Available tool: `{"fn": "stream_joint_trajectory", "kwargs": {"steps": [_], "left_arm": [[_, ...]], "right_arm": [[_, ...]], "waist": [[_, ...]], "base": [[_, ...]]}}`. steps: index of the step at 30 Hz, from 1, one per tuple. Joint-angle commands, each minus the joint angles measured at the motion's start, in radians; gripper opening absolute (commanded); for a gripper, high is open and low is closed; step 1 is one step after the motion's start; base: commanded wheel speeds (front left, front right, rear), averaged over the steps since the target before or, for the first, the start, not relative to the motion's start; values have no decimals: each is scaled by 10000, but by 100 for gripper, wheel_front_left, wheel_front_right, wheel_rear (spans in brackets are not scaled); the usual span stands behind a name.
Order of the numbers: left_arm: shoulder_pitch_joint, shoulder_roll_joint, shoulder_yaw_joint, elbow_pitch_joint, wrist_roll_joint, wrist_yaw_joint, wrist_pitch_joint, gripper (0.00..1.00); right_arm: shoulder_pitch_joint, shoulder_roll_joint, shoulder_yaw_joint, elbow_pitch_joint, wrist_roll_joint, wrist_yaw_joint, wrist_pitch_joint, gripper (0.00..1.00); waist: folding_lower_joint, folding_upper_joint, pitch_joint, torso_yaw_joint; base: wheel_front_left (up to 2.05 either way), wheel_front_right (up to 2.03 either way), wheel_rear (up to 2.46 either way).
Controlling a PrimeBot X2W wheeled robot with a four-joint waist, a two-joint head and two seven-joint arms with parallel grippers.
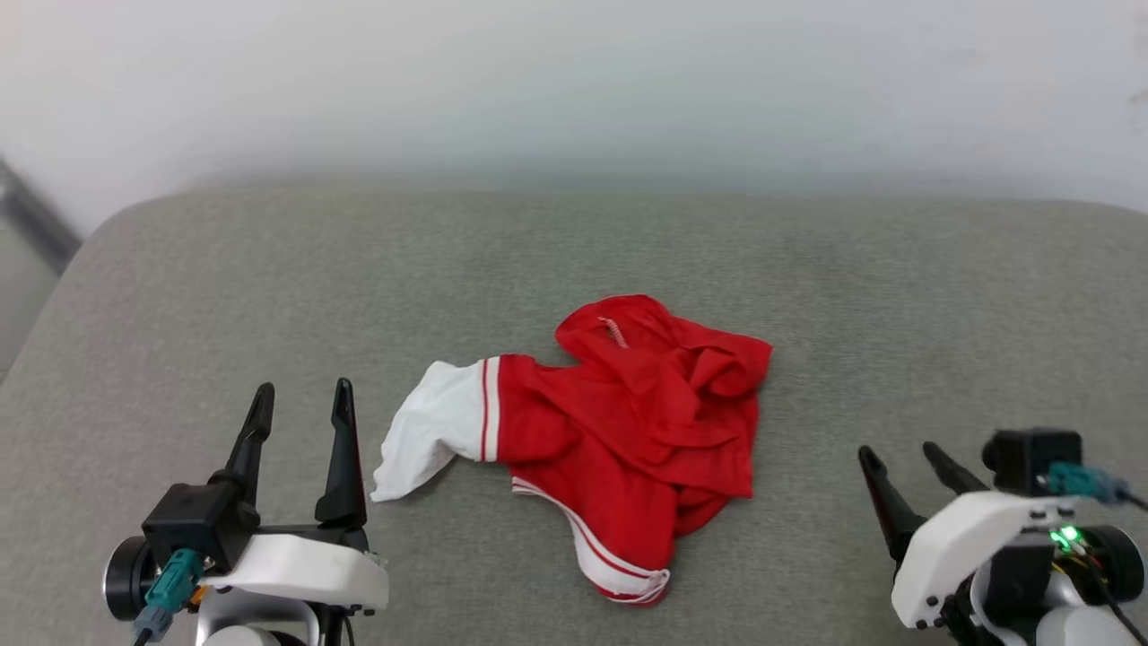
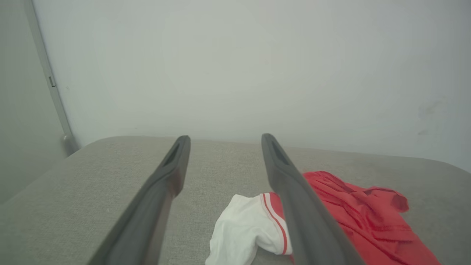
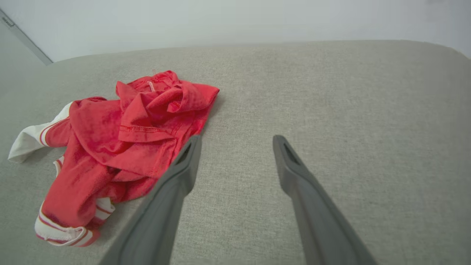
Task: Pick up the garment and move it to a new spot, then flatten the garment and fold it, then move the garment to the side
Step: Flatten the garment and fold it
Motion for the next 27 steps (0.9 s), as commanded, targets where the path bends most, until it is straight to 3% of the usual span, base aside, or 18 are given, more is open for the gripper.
{"fn": "stream_joint_trajectory", "kwargs": {"steps": [1, 6, 10, 16, 25, 26, 27], "left_arm": [[-162, -81, 37, -69, 102, -44, -26, 100], [-254, -347, 96, -210, 300, -148, -26, 100], [-378, -610, 155, -288, 480, -305, -26, 100], [-584, -911, 250, -213, 702, -551, -26, 100], [-812, -1499, 556, 242, 894, -1136, -25, 100], [-807, -1531, 575, 305, 936, -1190, -26, 100], [-811, -1566, 615, 337, 967, -1221, -26, 100]], "right_arm": [[-326, -102, -3, 154, 144, -3, 613, 100], [-1009, -512, 444, 650, 672, -3, 2849, 100], [-1501, -792, 1104, 923, 971, -5, 3992, 100], [-2087, -938, 1969, 1548, 1216, -5, 4650, 100], [-2290, -859, 3069, 3424, 1680, -2, 4978, 100], [-2306, -852, 3177, 3572, 1762, -2, 4979, 47], [-2314, -844, 3260, 3677, 1843, -2, 4982, 4]], "waist": [[1, 0, 163, 317], [1, 0, 487, 879], [1, 0, 810, 1258], [1, 0, 1226, 1537], [1, 0, 1608, 1709], [1, 0, 1620, 1706], [1, 0, 1631, 1694]], "base": [[0, 0, 0], [0, 0, 0], [0, 0, 0], [0, 0, 0], [0, 0, 0], [0, 0, 0], [0, 0, 0]]}}
